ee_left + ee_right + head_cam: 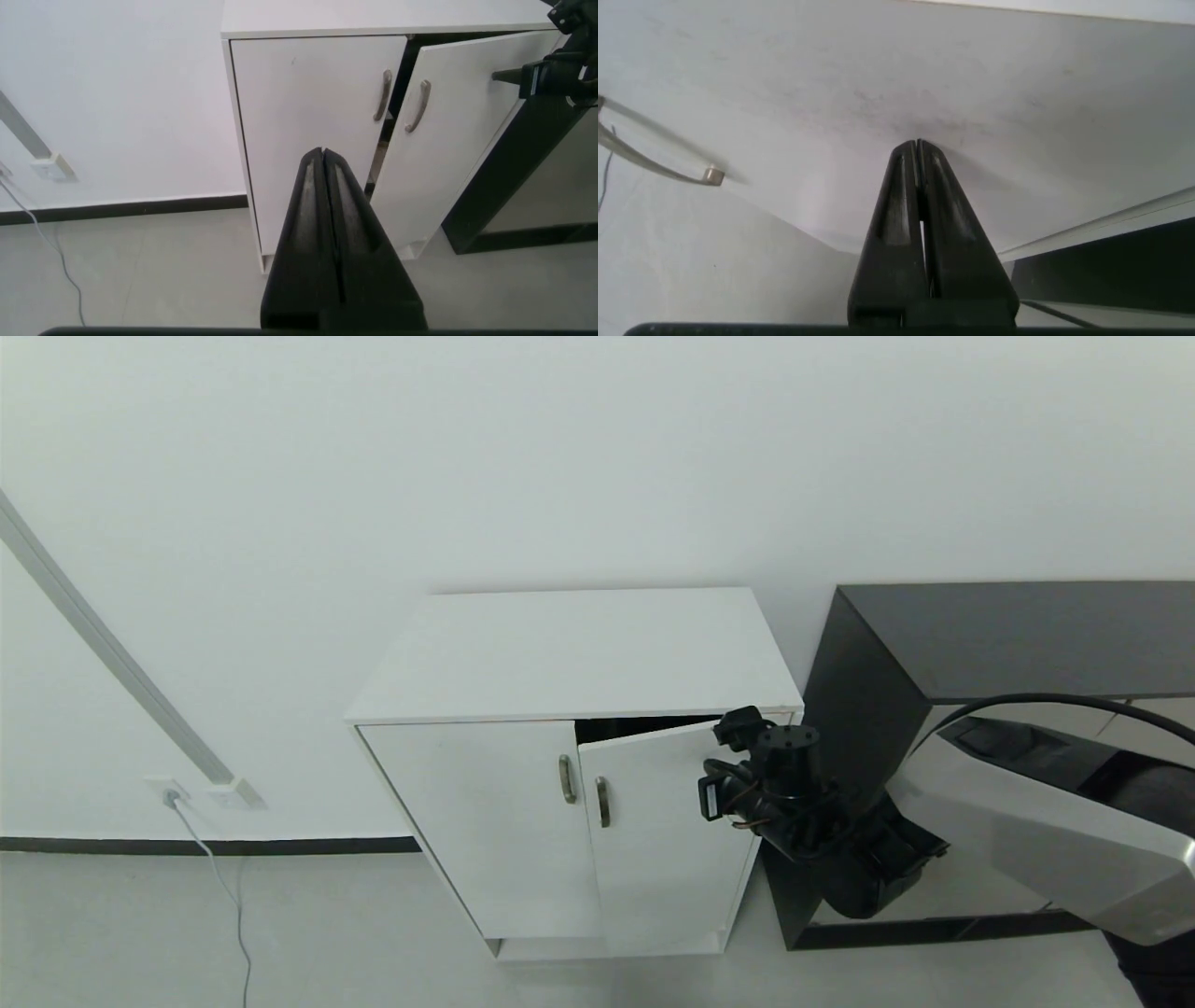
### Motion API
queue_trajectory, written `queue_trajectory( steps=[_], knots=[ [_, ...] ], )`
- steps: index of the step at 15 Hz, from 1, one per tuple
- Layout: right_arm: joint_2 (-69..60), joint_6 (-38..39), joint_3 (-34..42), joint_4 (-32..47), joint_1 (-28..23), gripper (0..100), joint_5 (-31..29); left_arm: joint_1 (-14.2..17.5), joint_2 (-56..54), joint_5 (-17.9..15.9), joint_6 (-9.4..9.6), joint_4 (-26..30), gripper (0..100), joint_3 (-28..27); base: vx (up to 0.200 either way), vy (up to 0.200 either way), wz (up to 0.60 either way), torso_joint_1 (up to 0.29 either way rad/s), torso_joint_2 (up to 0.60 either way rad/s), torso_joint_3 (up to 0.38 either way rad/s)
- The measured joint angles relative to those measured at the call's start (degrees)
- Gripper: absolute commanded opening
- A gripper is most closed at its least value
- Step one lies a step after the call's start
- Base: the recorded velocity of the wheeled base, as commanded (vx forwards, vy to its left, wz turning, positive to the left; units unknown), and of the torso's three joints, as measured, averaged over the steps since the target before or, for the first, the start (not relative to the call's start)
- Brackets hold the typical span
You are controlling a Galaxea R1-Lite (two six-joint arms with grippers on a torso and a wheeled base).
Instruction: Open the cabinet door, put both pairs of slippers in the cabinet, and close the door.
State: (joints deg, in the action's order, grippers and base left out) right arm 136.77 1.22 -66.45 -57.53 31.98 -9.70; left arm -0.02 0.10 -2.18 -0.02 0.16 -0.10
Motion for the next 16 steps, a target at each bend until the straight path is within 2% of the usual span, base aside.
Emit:
queue_trajectory(
  steps=[16],
  knots=[
    [1.44, -0.13, -3.32, 0.98, -0.26, 0, -0.12, 0.00, 0.00, -0.02, 0.02, 0.00, 0, 0.00, 0.000, 0.000, 0.00, 0.000, 0.00, 0.000]
  ],
)
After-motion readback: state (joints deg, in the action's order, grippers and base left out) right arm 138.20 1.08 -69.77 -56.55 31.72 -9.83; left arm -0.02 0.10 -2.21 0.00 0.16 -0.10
